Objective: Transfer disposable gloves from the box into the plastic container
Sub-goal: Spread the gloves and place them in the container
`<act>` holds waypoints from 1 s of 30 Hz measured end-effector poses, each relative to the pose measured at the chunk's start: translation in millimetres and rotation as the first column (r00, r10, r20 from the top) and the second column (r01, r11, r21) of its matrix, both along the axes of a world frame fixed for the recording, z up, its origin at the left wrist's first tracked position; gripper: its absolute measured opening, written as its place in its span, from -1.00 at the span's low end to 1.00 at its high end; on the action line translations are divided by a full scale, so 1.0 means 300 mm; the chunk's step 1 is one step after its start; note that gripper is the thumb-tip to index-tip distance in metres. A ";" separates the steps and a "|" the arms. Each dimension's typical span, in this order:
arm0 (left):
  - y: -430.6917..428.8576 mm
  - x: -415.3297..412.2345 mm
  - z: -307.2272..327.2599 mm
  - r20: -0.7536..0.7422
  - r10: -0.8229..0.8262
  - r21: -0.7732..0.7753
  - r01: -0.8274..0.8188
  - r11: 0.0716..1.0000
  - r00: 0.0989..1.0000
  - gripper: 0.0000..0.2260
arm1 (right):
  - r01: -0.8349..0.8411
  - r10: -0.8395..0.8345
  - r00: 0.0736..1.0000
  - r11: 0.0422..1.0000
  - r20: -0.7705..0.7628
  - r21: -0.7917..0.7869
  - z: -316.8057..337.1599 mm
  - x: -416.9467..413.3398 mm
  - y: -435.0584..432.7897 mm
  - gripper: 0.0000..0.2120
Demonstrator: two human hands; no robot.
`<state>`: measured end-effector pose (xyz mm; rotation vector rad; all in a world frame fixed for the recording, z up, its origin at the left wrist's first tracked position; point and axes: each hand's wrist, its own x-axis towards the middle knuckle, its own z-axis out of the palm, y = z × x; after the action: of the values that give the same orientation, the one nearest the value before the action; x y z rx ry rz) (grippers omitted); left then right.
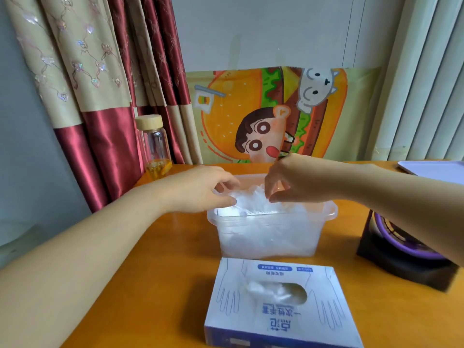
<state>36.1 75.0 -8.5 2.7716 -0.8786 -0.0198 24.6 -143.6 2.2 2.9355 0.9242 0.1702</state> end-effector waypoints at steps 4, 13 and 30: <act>-0.043 -0.115 -0.081 -0.170 -0.092 0.006 0.094 0.996 0.981 -0.57 | -0.133 0.102 0.971 0.982 -0.217 -0.135 -0.090 -0.175 0.039 -0.82; -0.070 -0.211 -0.276 -0.354 -0.074 0.311 0.192 0.931 0.932 -0.11 | -0.162 0.103 0.949 0.969 -0.297 -0.184 -0.305 -0.225 0.016 -0.55; -0.068 -0.227 -0.279 -0.377 -0.045 0.267 0.155 0.951 0.925 -0.17 | -0.166 0.167 0.986 0.981 -0.002 0.106 -0.271 -0.245 0.027 -0.83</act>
<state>-31.9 54.5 -92.2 2.8343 -0.9780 -0.7197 -48.9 -135.4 -79.1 2.9538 1.1985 0.2181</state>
